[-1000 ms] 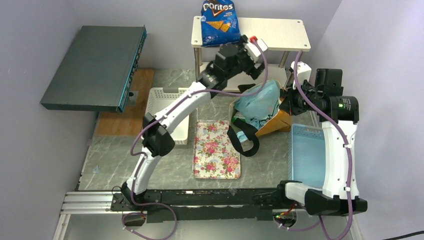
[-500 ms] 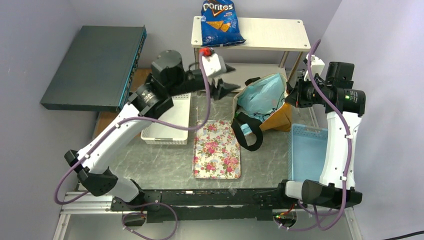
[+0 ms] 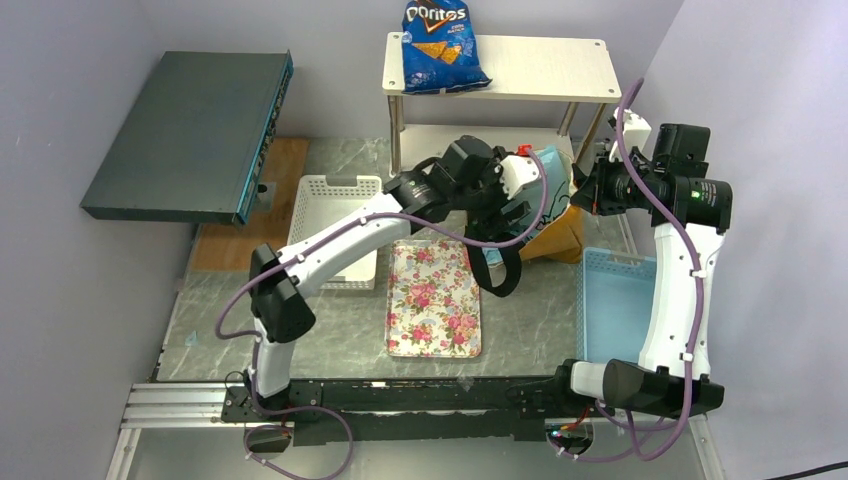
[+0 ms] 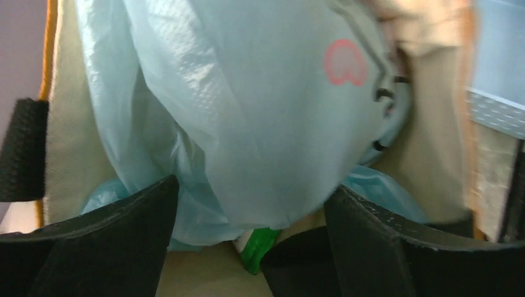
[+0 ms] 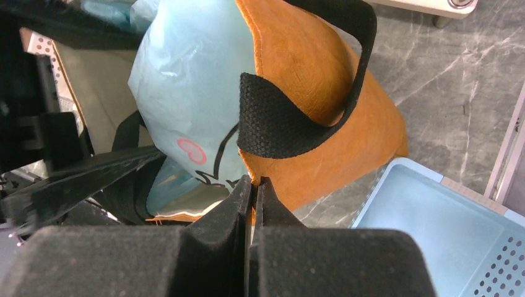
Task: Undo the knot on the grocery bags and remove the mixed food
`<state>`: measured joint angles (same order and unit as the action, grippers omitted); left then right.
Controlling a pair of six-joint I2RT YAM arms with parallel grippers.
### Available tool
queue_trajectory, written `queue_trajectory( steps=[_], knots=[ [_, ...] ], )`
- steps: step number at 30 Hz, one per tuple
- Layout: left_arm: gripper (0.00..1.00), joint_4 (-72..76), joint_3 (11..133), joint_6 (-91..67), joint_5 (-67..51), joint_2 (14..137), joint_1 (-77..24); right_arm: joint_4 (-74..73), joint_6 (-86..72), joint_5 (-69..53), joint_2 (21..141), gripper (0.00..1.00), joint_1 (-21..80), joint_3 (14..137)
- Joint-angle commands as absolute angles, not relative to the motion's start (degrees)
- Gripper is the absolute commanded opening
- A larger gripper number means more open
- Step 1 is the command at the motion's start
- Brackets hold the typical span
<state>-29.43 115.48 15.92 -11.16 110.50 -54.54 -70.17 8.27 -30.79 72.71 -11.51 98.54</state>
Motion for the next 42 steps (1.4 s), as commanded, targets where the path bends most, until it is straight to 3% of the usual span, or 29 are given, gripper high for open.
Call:
queue_trajectory(
  steps=[1,3,8,10,11,12,14,23,36,42],
  knots=[
    [0.92,-30.2,119.7,14.6,3.8,111.8,-54.3,-67.2,8.2,-30.3,72.2,0.0,-12.2,99.5],
    [0.99,-28.4,118.9,14.1,6.4,112.4,-54.2,-67.0,8.4,-29.9,72.2,0.0,-12.3,99.3],
    [0.97,-27.2,121.0,11.8,1.8,115.7,-54.3,-66.6,8.6,-29.6,72.5,0.0,-12.4,98.7],
    [0.77,-25.7,121.5,12.4,-2.1,116.6,-54.2,-66.3,8.6,-29.1,72.7,0.0,-12.5,98.5],
    [0.59,-25.4,122.4,12.6,-4.2,117.0,-54.1,-66.0,8.6,-28.8,72.8,0.0,-12.6,98.5],
    [0.32,-25.2,123.5,12.7,-7.3,117.4,-54.0,-65.7,8.3,-28.3,72.9,0.0,-12.6,98.4],
    [0.01,-24.8,126.1,12.2,-10.3,117.3,-53.9,-65.2,7.8,-27.7,73.1,0.0,-12.6,98.4],
    [0.0,-9.9,130.4,3.7,-21.1,106.7,-50.5,-61.2,4.4,-25.1,73.9,0.0,-13.8,98.6],
    [0.0,-1.4,137.0,-5.0,-18.1,97.2,-45.9,-58.2,0.1,-22.6,82.3,0.0,-23.3,105.3],
    [0.0,-7.1,127.4,-1.7,-16.6,88.9,-43.5,-51.6,-5.5,-18.9,92.7,0.0,-28.9,112.4]
  ],
)
